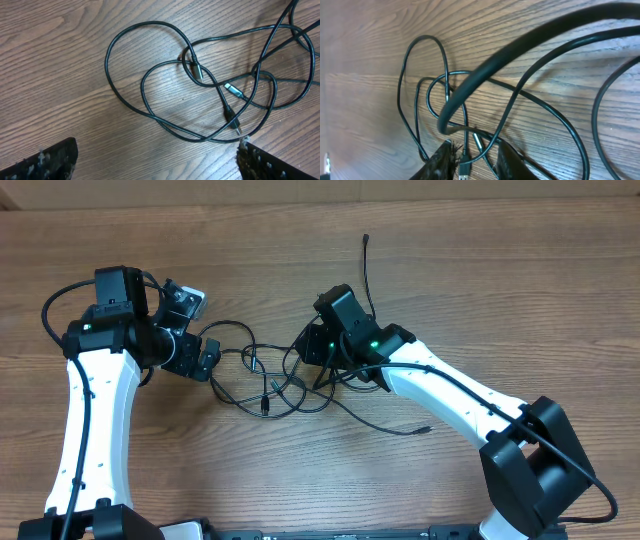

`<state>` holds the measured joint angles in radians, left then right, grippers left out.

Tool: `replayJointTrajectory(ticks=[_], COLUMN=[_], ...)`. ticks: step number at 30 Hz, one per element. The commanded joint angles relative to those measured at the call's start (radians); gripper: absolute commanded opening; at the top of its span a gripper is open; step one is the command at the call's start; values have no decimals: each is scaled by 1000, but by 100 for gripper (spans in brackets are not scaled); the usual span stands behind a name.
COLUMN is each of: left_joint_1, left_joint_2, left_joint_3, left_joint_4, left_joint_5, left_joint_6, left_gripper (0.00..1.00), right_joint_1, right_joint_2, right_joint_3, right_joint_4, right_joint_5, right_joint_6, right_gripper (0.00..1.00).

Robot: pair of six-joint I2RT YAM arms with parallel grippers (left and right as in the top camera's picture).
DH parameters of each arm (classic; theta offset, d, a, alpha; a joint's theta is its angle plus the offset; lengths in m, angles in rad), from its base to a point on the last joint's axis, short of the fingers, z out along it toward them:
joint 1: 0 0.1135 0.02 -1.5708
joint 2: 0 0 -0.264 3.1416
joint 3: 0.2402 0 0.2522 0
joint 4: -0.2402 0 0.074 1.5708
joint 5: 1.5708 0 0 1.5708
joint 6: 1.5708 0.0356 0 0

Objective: Untangle cables

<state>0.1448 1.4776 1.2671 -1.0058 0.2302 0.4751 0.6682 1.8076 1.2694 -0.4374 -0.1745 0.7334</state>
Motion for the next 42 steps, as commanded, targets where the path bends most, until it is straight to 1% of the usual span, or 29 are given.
replayJointTrajectory(ticks=[1, 14, 18, 19, 42], left_joint_1=[5, 5, 5, 5, 5], left_joint_2=[6, 6, 6, 6, 6], left_joint_3=[11, 11, 11, 11, 11], left_joint_4=[1, 1, 1, 1, 1], left_joint_5=[-2, -2, -2, -2, -2], left_joint_6=[16, 16, 16, 16, 16], left_gripper=[100, 100, 100, 100, 100], right_joint_1=[0, 0, 0, 0, 0], right_joint_2=[4, 4, 4, 4, 4], right_joint_3=[0, 0, 0, 0, 0], right_joint_4=[12, 16, 16, 16, 12], right_joint_5=[14, 17, 17, 17, -15], right_joint_6=[0, 0, 0, 0, -1], right_gripper=[24, 20, 9, 8, 9])
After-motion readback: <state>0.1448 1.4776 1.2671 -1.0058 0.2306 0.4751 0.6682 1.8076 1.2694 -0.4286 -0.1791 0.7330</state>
